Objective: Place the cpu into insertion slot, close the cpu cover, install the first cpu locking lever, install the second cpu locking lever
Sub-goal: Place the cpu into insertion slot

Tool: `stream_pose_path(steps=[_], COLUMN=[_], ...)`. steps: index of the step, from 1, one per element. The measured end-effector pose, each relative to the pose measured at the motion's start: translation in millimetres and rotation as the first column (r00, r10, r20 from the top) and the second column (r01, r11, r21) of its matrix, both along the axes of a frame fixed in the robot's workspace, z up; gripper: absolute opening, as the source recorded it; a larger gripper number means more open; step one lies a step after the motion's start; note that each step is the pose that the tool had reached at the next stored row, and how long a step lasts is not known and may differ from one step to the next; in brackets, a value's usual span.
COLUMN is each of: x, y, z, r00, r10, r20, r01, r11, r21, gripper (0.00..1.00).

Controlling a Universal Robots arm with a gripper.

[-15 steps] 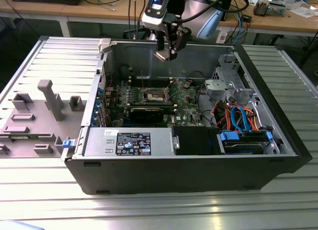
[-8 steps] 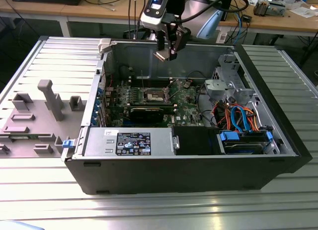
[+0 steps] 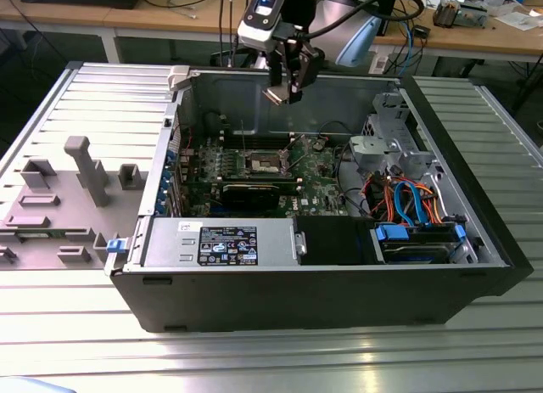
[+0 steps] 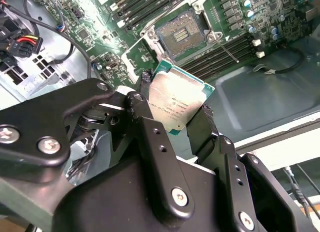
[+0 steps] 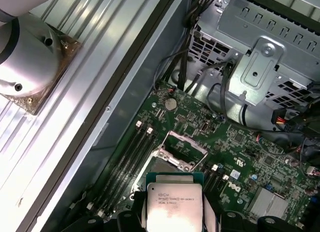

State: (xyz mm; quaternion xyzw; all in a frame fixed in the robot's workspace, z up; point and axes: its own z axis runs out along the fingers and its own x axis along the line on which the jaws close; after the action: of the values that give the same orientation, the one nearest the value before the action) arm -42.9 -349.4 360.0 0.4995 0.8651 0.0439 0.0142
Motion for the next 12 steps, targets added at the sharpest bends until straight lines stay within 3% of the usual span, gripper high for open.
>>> stream_pose_path(steps=[2, 12], x=[0.0, 0.0], y=[0.0, 0.0], z=[-0.8, -1.2], r00=[0.9992, 0.9970], r10=[-0.040, -0.078], r20=[-0.0001, -0.0001], r01=[0.040, 0.078], r11=[0.9992, 0.9970], r21=[0.0000, 0.0000], gripper=[0.54, 0.54])
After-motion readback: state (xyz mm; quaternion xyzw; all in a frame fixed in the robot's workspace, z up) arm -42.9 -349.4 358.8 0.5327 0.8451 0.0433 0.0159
